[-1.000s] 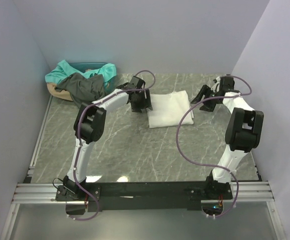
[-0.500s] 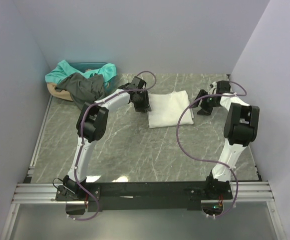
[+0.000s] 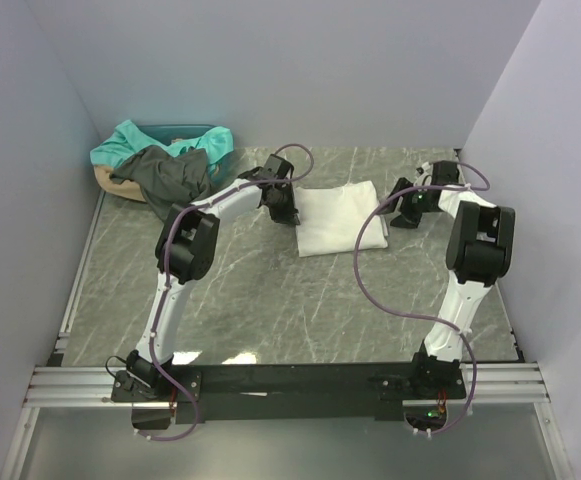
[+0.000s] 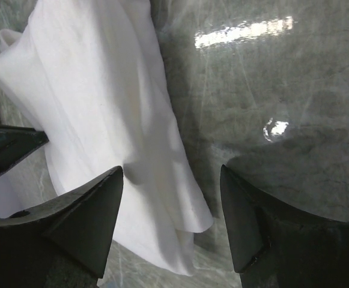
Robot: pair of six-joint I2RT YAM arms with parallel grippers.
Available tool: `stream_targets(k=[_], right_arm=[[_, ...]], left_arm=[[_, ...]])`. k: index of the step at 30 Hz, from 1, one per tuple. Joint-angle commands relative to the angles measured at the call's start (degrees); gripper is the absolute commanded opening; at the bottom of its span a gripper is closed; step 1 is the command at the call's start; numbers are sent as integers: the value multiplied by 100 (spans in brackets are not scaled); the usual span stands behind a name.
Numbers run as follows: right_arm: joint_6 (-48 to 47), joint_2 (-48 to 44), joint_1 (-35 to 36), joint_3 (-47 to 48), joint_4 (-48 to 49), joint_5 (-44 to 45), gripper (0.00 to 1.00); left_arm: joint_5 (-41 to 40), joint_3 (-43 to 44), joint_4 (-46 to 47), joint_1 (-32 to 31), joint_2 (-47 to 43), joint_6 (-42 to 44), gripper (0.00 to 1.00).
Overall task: Fold and stack the t-shirts
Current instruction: Neatly place the folded tshirt to the corner
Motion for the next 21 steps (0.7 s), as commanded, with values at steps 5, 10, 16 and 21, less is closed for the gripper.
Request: stream_targets(k=[5,10,16,21], right_arm=[[-140,229,312,117,42,-189,71],[-298,255,461,301,-266,-85,69],[-438,343,663,591,-635,161,62],[-492,387,743,767,-854,408,35]], left_arm=[[-4,-44,-79,-24,136,57,6],[40,-62,-17,-24,127,31,6],[93,-106,70,-24,84,22,7],[198,-115,141,-24,40,13,21]])
